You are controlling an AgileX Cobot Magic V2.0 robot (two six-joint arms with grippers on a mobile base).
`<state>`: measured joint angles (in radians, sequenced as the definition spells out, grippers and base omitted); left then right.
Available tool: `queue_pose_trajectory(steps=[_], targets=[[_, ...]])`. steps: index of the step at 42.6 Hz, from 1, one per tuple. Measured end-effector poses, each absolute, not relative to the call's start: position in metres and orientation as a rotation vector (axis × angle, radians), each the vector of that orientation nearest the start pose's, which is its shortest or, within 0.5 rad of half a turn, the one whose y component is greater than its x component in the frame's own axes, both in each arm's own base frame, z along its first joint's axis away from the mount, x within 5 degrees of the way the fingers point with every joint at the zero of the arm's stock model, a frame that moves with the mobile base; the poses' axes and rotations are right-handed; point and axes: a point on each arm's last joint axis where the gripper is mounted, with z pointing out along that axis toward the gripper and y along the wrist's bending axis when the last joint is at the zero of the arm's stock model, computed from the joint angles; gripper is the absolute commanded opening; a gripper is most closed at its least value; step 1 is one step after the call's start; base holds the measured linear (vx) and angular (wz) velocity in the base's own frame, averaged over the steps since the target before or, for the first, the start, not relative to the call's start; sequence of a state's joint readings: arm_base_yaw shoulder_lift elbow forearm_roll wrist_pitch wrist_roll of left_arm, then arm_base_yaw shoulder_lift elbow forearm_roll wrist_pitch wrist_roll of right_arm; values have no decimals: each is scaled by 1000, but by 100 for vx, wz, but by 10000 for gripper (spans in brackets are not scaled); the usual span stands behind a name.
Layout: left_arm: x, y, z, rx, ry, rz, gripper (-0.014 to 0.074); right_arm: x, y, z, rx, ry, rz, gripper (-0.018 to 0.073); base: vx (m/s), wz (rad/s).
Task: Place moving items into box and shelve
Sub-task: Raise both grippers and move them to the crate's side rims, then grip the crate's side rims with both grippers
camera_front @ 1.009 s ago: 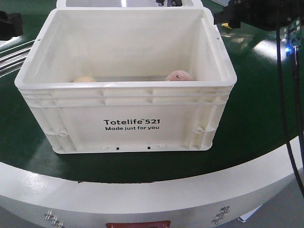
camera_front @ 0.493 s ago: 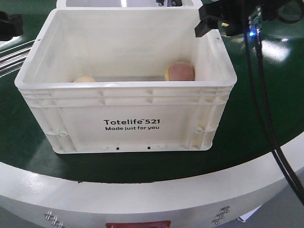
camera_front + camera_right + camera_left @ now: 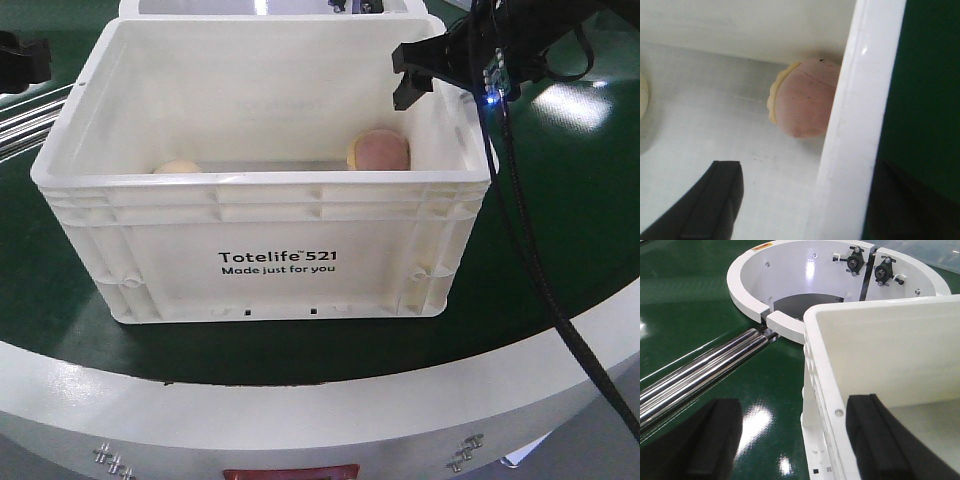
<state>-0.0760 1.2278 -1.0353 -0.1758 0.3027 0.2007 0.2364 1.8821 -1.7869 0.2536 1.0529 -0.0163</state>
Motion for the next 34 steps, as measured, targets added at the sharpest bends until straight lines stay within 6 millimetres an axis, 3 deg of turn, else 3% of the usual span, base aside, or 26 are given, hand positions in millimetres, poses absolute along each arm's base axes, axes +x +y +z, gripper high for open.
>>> queue_pose_trajectory(steps=[8, 14, 15, 23, 34], targets=[[275, -26, 362, 141, 1970, -80, 542, 405, 117, 319, -240, 2630, 390, 406, 0, 0], [275, -26, 361, 142, 1974, -80, 542, 406, 115, 316, -246, 2634, 360, 247, 0, 0], [275, -26, 361, 142, 1975, -80, 542, 407, 114, 316, -247, 2634, 352, -13, 0, 0], [273, -27, 362, 90, 2058, -138, 542, 407, 113, 316, -251, 2633, 339, -8, 0, 0], [286, -31, 389, 81, 2146, -186, 542, 407, 113, 317, -262, 2631, 346, -4, 0, 0]])
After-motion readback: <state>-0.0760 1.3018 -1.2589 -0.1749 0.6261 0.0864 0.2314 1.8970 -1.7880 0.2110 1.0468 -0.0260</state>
